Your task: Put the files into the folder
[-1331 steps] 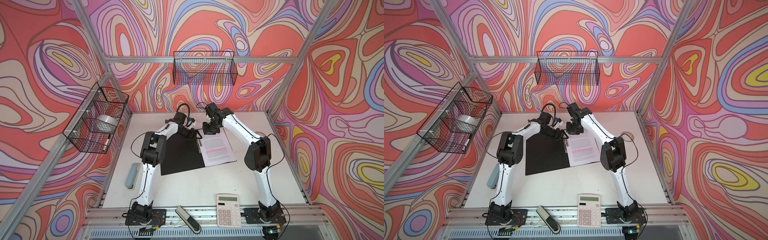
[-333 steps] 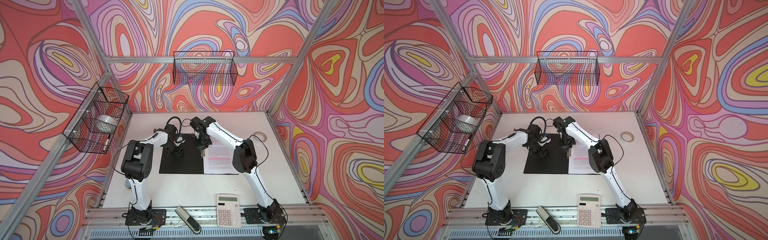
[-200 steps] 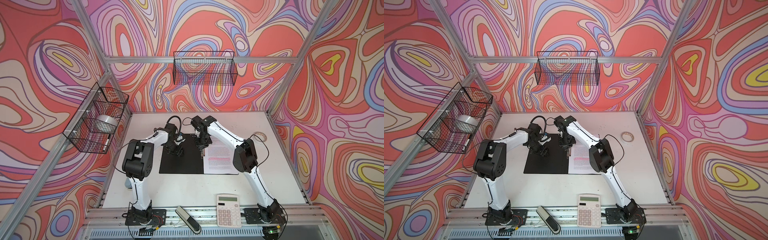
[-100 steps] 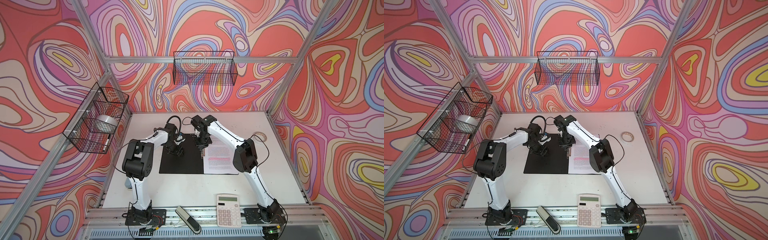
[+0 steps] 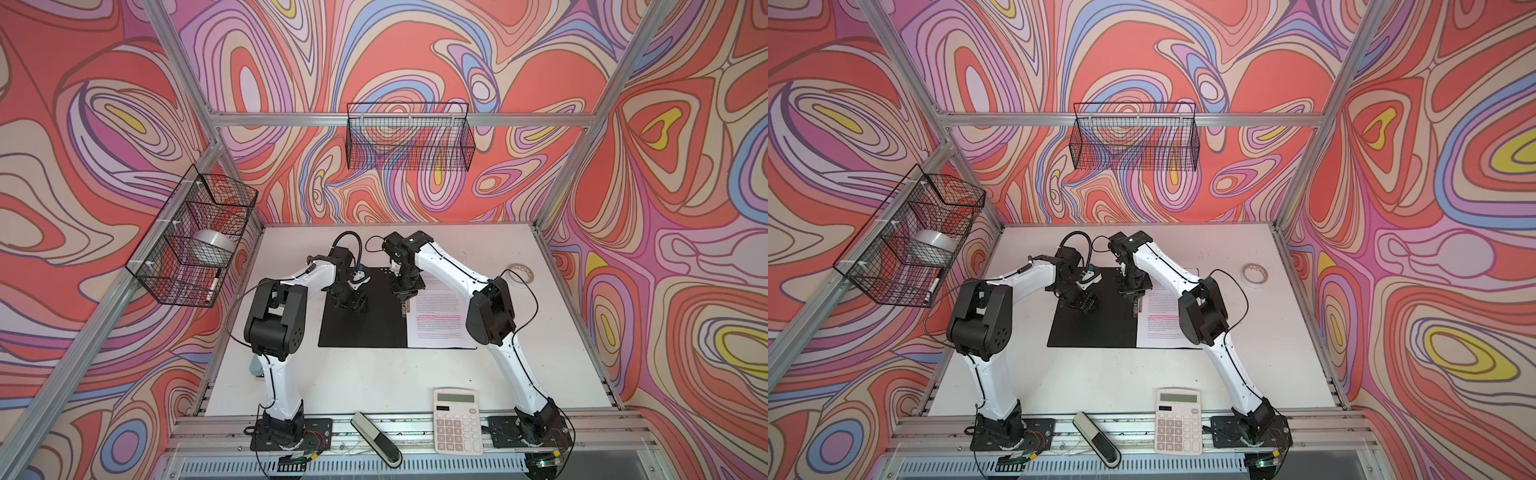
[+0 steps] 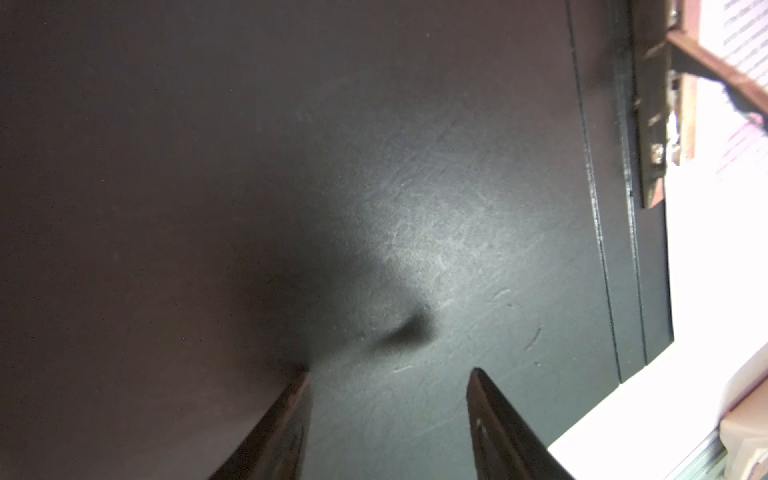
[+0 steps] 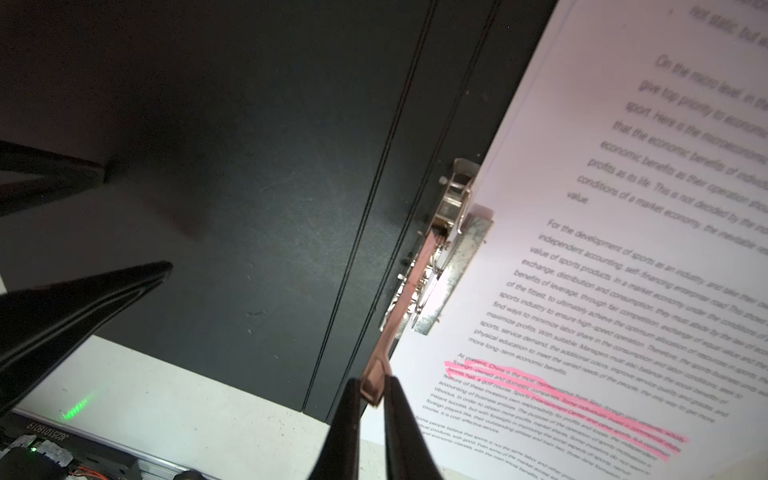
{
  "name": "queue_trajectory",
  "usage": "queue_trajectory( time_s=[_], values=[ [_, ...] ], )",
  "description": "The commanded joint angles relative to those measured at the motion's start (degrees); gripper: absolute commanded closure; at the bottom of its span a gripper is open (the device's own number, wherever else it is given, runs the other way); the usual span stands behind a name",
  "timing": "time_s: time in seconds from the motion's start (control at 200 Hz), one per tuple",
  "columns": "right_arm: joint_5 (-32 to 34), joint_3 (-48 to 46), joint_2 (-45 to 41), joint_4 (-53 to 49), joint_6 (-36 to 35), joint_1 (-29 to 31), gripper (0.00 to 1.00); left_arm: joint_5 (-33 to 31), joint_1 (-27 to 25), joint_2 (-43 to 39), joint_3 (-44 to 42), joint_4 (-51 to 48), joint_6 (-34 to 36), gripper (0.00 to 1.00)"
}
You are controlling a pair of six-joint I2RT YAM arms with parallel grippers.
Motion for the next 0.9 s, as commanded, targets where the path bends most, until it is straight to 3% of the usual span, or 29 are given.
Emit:
queue_trajectory(
  time_s=[0.0,0.891],
  values=[
    [0.02,-2.02,-1.97,-1.36,-0.18,-0.16,0.88,0.33,0.27,2.46,0.36,-2.10,-0.22,0.40],
    [1.60,-11.41,-2.40,1.54,-0.87,-0.16,0.89,0.68,0.81,1.76,0.44,-2.72,-0.14,0.40]
  ],
)
